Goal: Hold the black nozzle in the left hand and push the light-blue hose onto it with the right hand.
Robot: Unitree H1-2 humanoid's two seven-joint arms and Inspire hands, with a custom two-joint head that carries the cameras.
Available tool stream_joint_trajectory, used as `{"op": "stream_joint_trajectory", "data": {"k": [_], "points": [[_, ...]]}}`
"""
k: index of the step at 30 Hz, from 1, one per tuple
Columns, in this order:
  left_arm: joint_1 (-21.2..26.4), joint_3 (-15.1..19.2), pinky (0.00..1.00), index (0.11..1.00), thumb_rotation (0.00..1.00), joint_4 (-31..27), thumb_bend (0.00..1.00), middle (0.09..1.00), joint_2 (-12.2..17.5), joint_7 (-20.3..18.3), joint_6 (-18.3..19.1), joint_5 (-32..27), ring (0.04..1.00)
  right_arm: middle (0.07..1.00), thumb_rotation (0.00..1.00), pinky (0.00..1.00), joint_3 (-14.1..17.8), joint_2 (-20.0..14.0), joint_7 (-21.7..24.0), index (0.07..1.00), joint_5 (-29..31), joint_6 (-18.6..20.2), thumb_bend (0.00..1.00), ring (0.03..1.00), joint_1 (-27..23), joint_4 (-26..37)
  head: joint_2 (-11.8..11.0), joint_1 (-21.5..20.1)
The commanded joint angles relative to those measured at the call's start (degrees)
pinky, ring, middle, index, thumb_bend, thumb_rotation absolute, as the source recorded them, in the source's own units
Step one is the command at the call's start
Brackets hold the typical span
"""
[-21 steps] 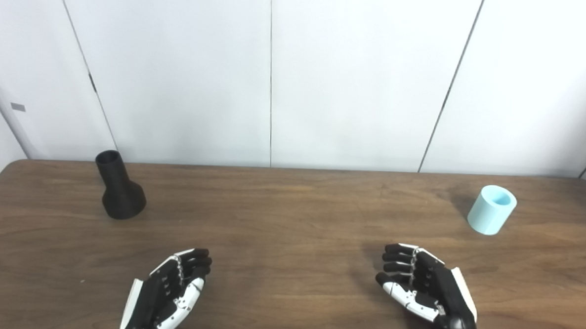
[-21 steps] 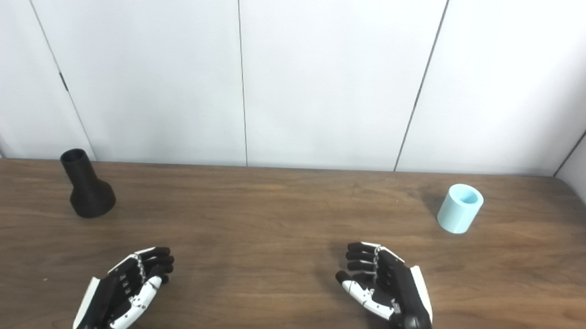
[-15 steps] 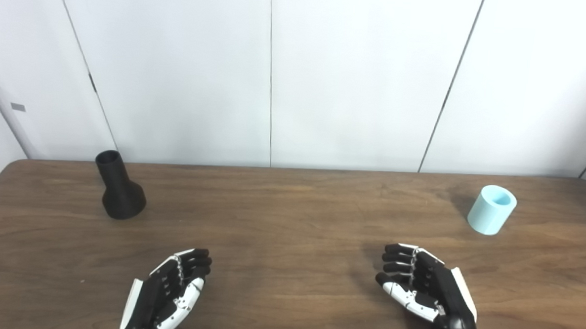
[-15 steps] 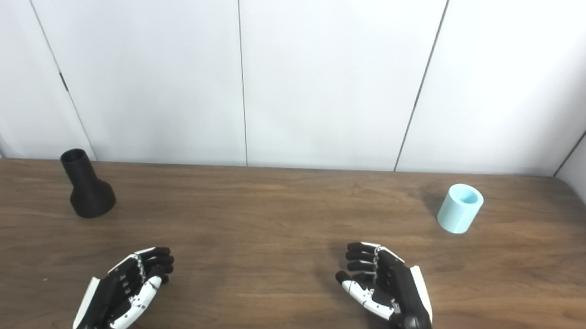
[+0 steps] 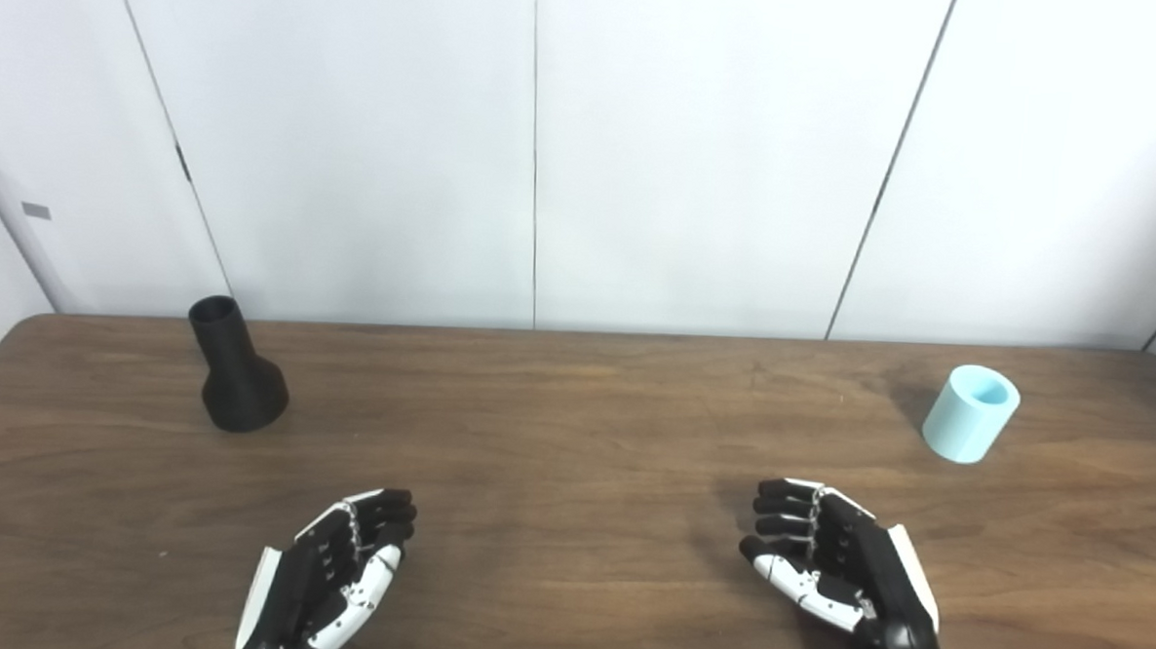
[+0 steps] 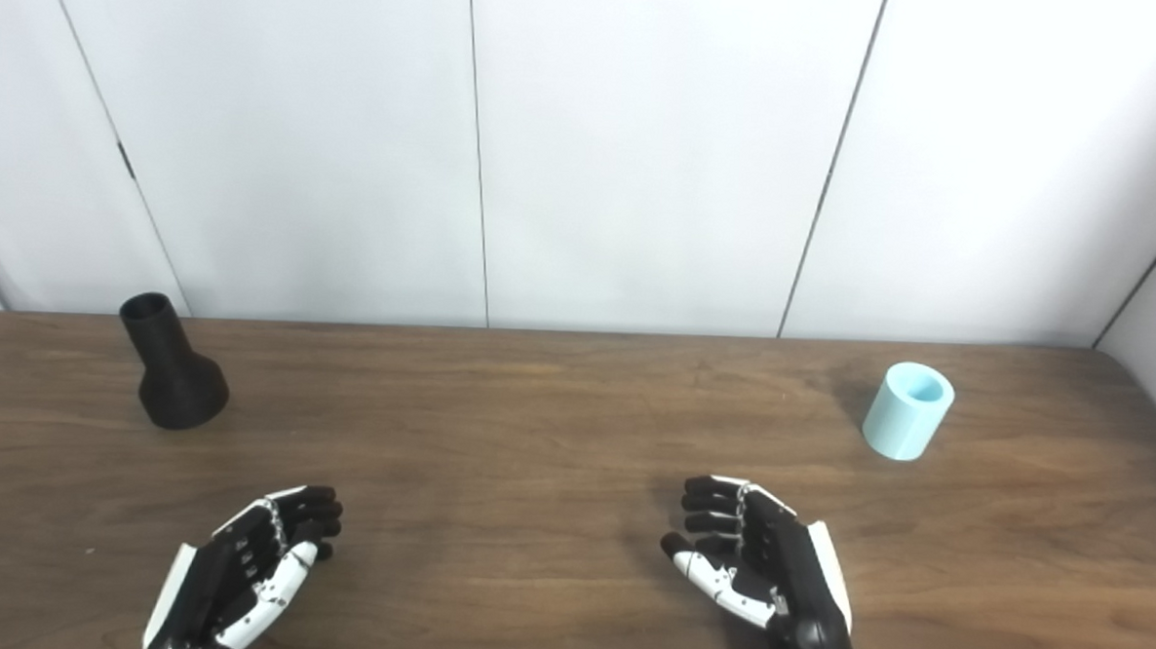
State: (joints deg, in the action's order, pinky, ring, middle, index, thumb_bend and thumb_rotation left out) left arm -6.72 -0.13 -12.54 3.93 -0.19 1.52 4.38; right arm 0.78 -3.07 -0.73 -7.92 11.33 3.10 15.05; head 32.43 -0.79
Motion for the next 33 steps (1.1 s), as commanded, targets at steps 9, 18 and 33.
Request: {"op": "stream_joint_trajectory", "data": {"k": [9, 18, 33], "points": [[-0.4, 4.1, 0.59, 0.711, 0.25, -9.0, 0.64, 0.710, 2.6, 1.4, 1.7, 3.6, 0.688, 0.662, 0.00, 0.57, 2.3, -3.2, 1.5, 0.644, 3.0, -1.8, 0.30, 0.640, -0.9, 1.3, 1.3, 7.2], [-0.2, 11.8, 0.63, 0.738, 0.21, -7.5, 0.72, 0.728, 4.6, 4.5, 0.4, 3.9, 0.700, 0.679, 0.00, 0.57, 4.4, -6.4, 2.6, 0.665, 5.4, -2.0, 0.28, 0.647, -0.9, 0.7, 1.2, 13.4], [4.5, 17.2, 0.68, 0.748, 0.22, 2.8, 0.79, 0.743, 5.2, 11.5, -3.3, 5.4, 0.739, 0.707, 0.00, 0.61, 8.2, -9.5, 5.0, 0.690, 12.0, -0.4, 0.25, 0.687, -2.0, -0.8, 0.1, 27.0]]}}
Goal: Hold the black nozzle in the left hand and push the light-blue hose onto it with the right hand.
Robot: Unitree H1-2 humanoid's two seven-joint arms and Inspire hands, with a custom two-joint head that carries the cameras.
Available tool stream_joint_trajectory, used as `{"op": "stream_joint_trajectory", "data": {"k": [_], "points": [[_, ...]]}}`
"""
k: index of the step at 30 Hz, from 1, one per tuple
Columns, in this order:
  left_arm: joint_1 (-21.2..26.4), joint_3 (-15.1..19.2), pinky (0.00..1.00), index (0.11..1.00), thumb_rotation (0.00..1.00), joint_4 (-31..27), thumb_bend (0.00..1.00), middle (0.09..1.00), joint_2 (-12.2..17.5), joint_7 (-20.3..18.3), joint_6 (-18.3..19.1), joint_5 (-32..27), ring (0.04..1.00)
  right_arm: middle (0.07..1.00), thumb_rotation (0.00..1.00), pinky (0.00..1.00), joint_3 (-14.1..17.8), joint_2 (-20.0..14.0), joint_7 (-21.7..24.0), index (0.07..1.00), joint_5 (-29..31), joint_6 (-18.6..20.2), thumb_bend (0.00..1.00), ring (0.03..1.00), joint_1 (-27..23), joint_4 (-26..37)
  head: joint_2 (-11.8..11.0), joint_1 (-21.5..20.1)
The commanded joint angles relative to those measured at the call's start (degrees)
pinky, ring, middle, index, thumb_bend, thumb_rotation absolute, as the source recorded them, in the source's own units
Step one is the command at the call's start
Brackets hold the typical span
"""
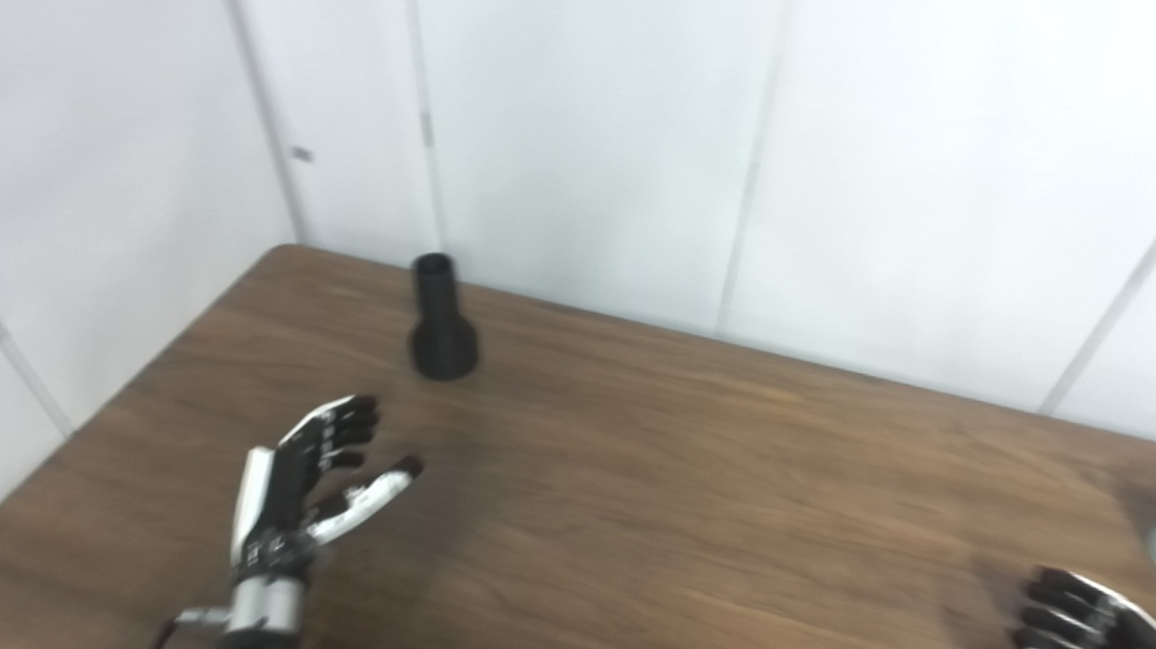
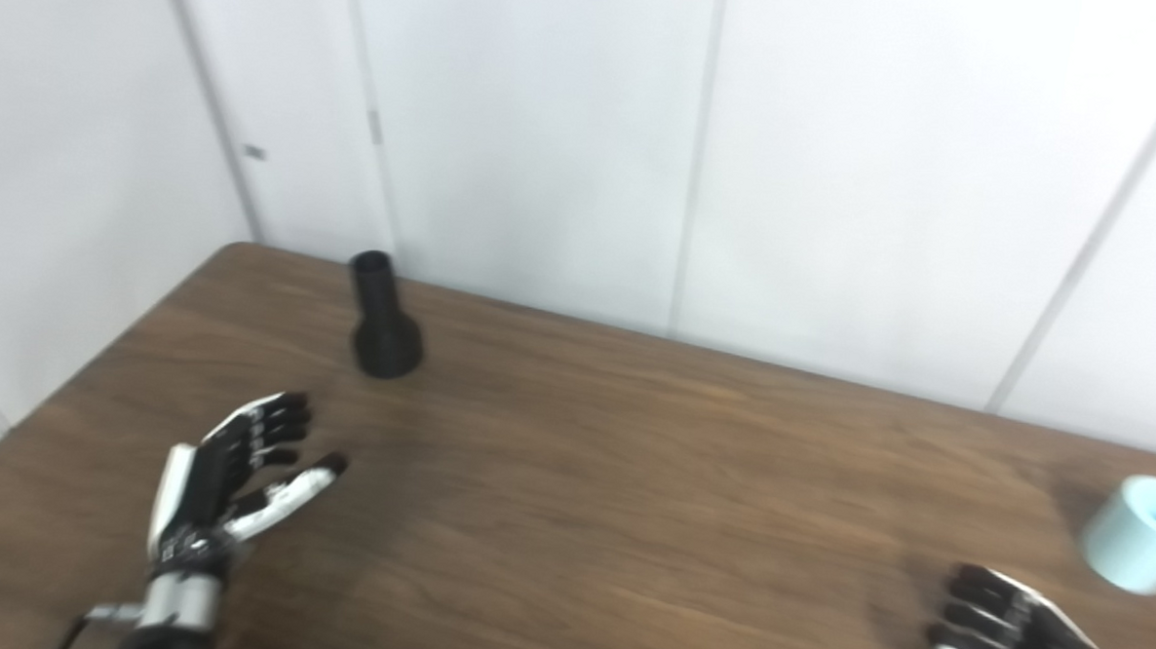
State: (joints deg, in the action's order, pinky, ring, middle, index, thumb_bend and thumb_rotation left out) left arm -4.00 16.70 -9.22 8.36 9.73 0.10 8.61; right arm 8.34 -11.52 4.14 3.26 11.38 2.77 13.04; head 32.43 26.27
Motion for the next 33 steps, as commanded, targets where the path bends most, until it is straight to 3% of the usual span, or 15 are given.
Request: {"op": "stream_joint_trajectory", "data": {"k": [1, 5, 7, 12, 16, 24, 33], "points": [[2.1, 0.5, 0.68, 0.750, 0.22, -0.2, 0.79, 0.743, 0.7, 2.0, -1.9, 1.4, 0.739, 0.704, 0.00, 0.61, 0.7, -1.3, 0.4, 0.685, 1.1, -0.4, 0.26, 0.685, -1.7, 1.0, -0.2, 1.2], [3.4, 0.5, 0.66, 0.752, 0.20, 0.4, 0.78, 0.742, 1.1, 3.2, 0.2, 2.8, 0.726, 0.678, 0.00, 0.56, 0.9, -2.2, 0.6, 0.652, 1.1, 0.0, 0.27, 0.656, -2.0, 0.6, -0.8, 3.5], [4.3, 0.6, 0.70, 0.767, 0.23, 1.6, 0.80, 0.753, 1.8, 3.2, 1.7, 3.2, 0.744, 0.641, 0.16, 0.51, 0.6, -2.7, -0.5, 0.617, -1.1, 0.8, 0.28, 0.614, -2.3, 0.2, -1.4, 5.3], [7.3, 0.2, 0.71, 0.794, 0.26, 3.3, 0.86, 0.768, 3.4, 2.8, 5.6, 3.9, 0.757, 0.630, 0.30, 0.49, 1.0, -3.7, -0.4, 0.603, -1.5, 1.2, 0.29, 0.601, -3.2, -1.8, -2.1, 7.4], [10.3, -0.5, 0.75, 0.813, 0.28, 5.3, 0.92, 0.793, 5.0, 2.4, 8.4, 4.7, 0.803, 0.634, 0.33, 0.50, 1.6, -4.9, 0.1, 0.605, -1.2, -0.3, 0.28, 0.605, -4.1, -4.7, -2.4, 9.9], [13.9, -3.9, 0.73, 0.852, 0.37, 7.5, 1.00, 0.820, 7.7, 1.6, 14.1, 8.2, 0.804, 0.640, 0.32, 0.51, 2.0, -6.7, 1.2, 0.615, 0.3, -2.0, 0.28, 0.611, -5.2, -8.8, -3.3, 12.3], [15.3, -5.7, 0.73, 0.872, 0.41, 11.0, 1.00, 0.831, 7.4, 2.3, 15.5, 8.7, 0.814, 0.629, 0.41, 0.49, 1.9, -7.7, 1.9, 0.614, 0.4, -3.2, 0.31, 0.592, -4.8, -9.0, -3.0, 12.8]]}}
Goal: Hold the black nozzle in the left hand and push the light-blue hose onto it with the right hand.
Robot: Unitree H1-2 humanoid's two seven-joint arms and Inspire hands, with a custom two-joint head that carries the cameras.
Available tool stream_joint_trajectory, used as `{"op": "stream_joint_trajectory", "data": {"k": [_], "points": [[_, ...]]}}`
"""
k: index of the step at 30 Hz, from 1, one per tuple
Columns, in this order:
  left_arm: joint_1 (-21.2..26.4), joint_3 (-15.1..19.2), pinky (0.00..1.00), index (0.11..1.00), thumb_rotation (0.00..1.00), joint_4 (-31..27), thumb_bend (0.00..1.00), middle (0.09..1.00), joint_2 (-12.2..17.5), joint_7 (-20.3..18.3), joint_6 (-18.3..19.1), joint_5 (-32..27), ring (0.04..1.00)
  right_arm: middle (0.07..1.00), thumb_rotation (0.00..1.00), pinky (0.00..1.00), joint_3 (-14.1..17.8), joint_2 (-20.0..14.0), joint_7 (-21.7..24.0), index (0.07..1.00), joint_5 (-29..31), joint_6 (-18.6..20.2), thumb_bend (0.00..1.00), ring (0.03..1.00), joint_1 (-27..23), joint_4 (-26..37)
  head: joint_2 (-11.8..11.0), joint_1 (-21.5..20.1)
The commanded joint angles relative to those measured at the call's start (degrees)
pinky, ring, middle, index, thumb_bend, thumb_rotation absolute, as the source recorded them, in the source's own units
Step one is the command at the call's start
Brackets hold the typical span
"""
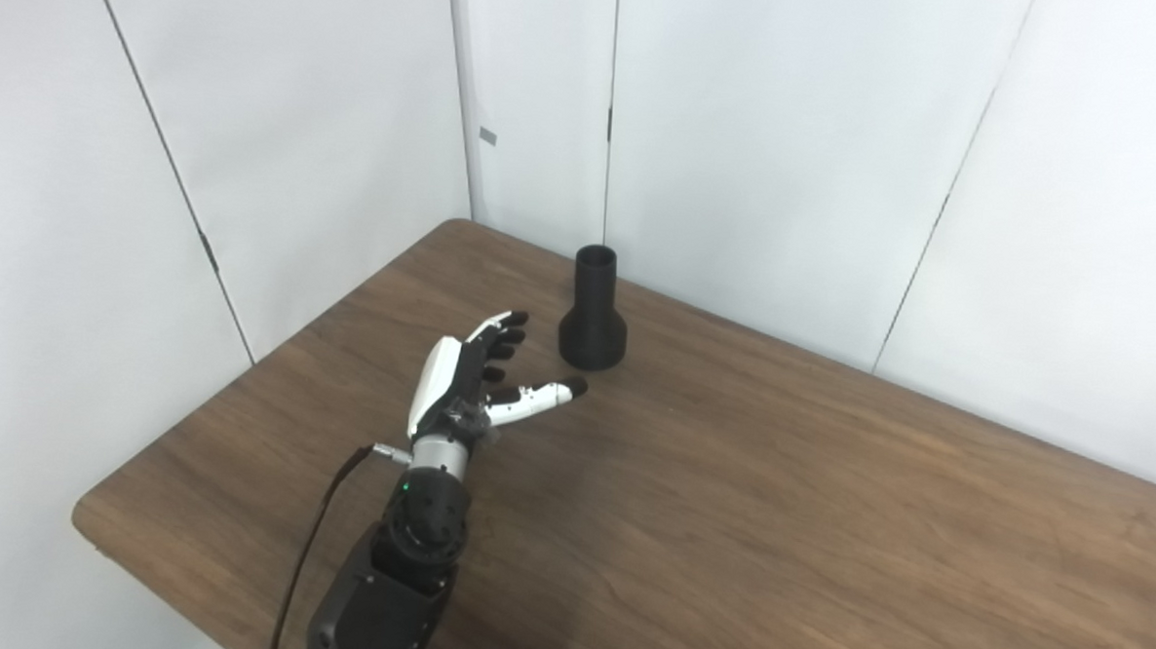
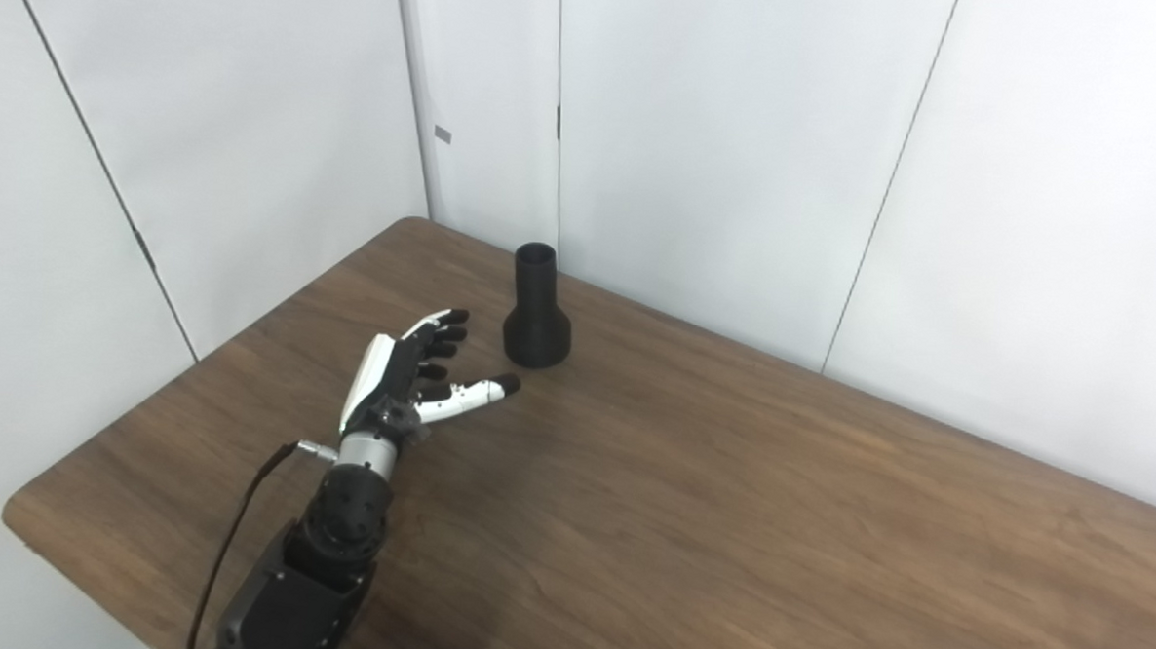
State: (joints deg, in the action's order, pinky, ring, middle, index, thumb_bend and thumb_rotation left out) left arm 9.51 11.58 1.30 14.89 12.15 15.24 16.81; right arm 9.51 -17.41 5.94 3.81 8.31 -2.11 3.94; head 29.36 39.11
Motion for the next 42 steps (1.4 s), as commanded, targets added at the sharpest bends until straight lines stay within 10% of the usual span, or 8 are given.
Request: {"op": "stream_joint_trajectory", "data": {"k": [1, 6, 25, 32, 42], "points": [[2.0, -0.8, 0.73, 0.876, 0.42, 0.9, 1.00, 0.834, 1.1, -0.4, 0.8, 0.7, 0.815, 0.629, 0.41, 0.49, 0.8, -1.8, 0.2, 0.615, -0.1, 0.0, 0.32, 0.592, 0.2, 0.2, 0.0, -0.2], [3.1, -3.0, 0.98, 0.921, 0.47, 1.5, 1.00, 0.879, 2.5, -2.2, 5.8, 2.6, 0.895, 0.623, 0.41, 0.47, 0.8, -1.7, 0.1, 0.612, -0.3, -0.1, 0.32, 0.586, 0.3, 0.2, -0.2, -0.3], [5.0, -7.9, 1.00, 0.968, 0.57, 4.8, 1.00, 0.941, 5.7, -4.8, 10.5, 5.4, 0.970, 0.610, 0.47, 0.45, 0.7, -1.4, 0.0, 0.584, -0.7, 0.3, 0.35, 0.574, 0.6, 0.6, -0.3, -1.3], [4.8, -6.7, 1.00, 0.947, 0.61, 3.9, 1.00, 0.890, 5.5, -1.4, 7.4, 6.2, 0.926, 0.596, 0.50, 0.44, 0.3, -1.3, -0.5, 0.570, -1.9, 0.3, 0.36, 0.555, 0.3, 0.4, -0.7, -1.3], [4.3, -1.2, 1.00, 0.911, 0.63, 10.2, 1.00, 0.873, 2.5, 6.3, -12.3, 0.3, 0.914, 0.587, 0.53, 0.41, 0.2, -1.1, -0.4, 0.559, -2.0, 0.3, 0.41, 0.544, 0.1, 0.1, -1.1, -1.4]]}}
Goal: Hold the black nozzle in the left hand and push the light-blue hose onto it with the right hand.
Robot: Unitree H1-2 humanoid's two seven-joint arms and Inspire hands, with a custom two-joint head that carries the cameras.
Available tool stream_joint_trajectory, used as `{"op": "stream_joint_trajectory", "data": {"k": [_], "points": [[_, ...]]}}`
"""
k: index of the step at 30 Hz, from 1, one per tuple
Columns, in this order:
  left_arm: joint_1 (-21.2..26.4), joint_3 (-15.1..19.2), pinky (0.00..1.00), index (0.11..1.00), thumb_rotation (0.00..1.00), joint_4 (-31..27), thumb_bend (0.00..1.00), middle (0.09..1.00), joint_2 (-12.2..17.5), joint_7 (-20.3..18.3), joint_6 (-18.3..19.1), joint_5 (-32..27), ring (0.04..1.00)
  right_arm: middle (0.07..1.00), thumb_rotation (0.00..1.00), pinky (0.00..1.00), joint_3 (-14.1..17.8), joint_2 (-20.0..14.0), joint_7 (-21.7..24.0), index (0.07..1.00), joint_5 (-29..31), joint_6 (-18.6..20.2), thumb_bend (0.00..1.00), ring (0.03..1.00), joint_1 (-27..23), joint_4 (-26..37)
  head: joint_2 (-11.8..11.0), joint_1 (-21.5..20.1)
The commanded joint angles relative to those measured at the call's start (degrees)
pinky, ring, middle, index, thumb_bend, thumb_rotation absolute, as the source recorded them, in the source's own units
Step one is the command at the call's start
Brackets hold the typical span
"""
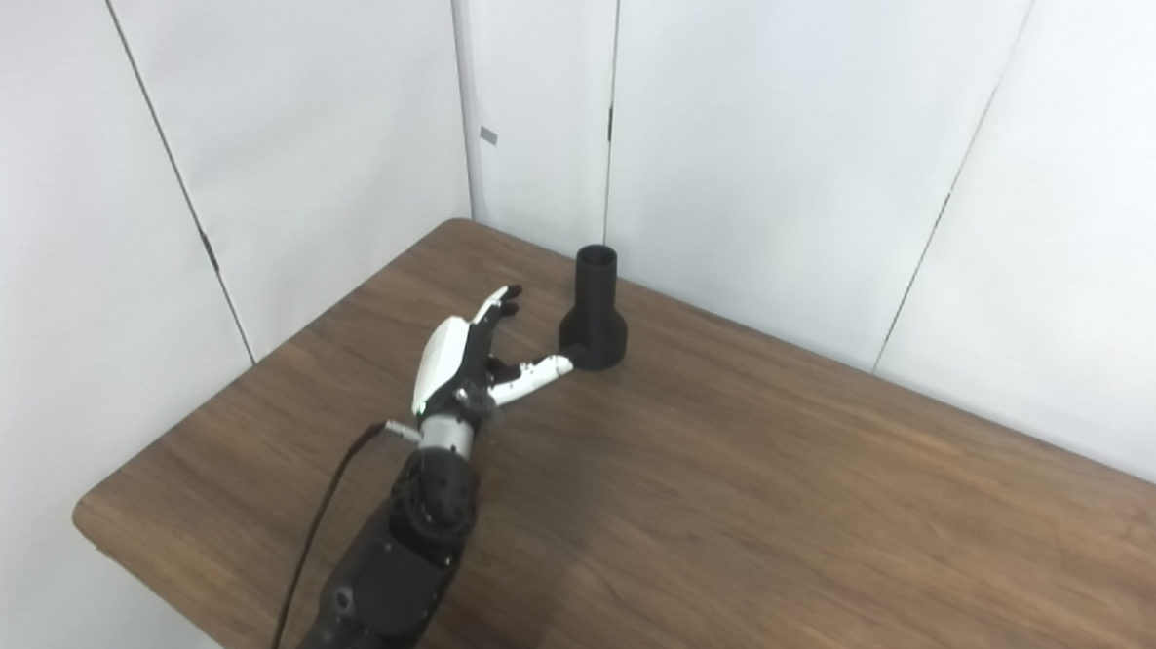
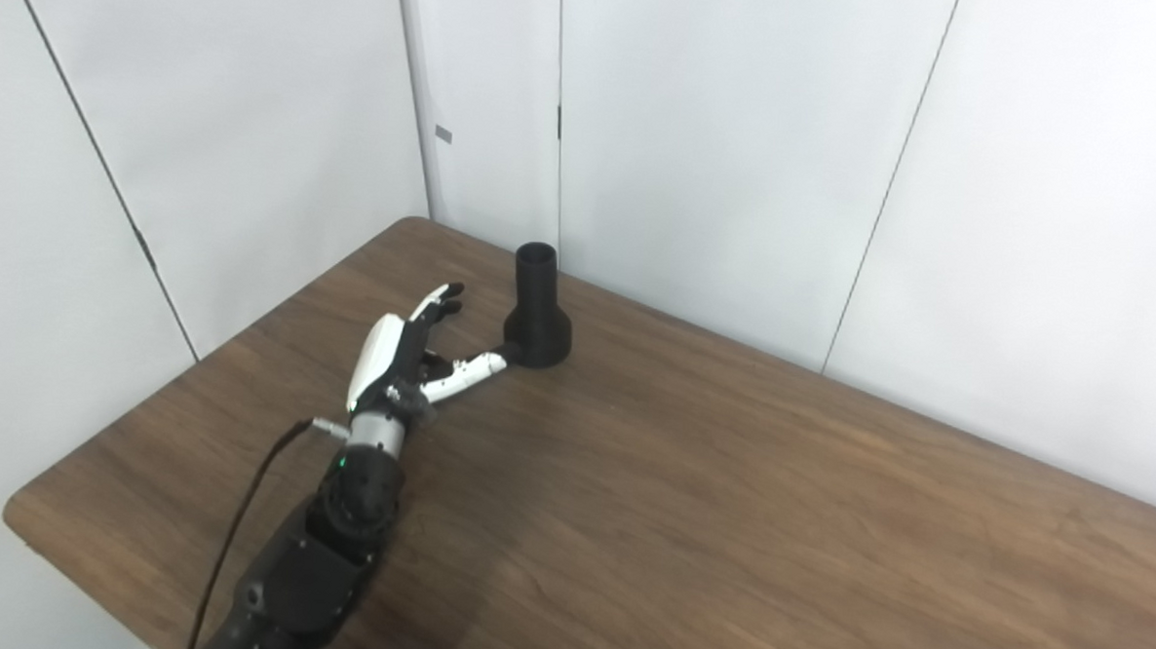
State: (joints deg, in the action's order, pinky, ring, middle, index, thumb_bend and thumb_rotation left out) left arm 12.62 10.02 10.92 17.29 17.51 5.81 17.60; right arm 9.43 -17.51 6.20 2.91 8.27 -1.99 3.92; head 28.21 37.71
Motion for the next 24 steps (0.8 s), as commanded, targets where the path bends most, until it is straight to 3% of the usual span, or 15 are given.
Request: {"op": "stream_joint_trajectory", "data": {"k": [1, 6, 24], "points": [[1.3, 0.6, 1.00, 0.908, 0.63, 1.2, 1.00, 0.871, -0.1, 1.5, -4.3, -0.8, 0.917, 0.586, 0.53, 0.41, 0.2, -1.0, -0.7, 0.558, -1.1, 0.4, 0.41, 0.544, 0.0, 0.2, 0.1, 0.0], [1.8, 1.5, 1.00, 0.896, 0.62, 3.2, 1.00, 0.860, -0.3, 3.8, -9.8, -1.3, 0.924, 0.584, 0.54, 0.40, 0.3, -0.9, -0.8, 0.557, -1.1, 0.8, 0.43, 0.540, 0.0, 0.3, 0.0, 0.0], [1.7, 1.3, 1.00, 0.867, 0.57, 3.7, 1.00, 0.842, 0.2, 3.0, -10.7, -1.2, 0.904, 0.595, 0.56, 0.40, -0.1, -1.1, -0.6, 0.566, -1.5, 0.2, 0.44, 0.551, -0.1, -0.1, -0.3, -0.2]]}}
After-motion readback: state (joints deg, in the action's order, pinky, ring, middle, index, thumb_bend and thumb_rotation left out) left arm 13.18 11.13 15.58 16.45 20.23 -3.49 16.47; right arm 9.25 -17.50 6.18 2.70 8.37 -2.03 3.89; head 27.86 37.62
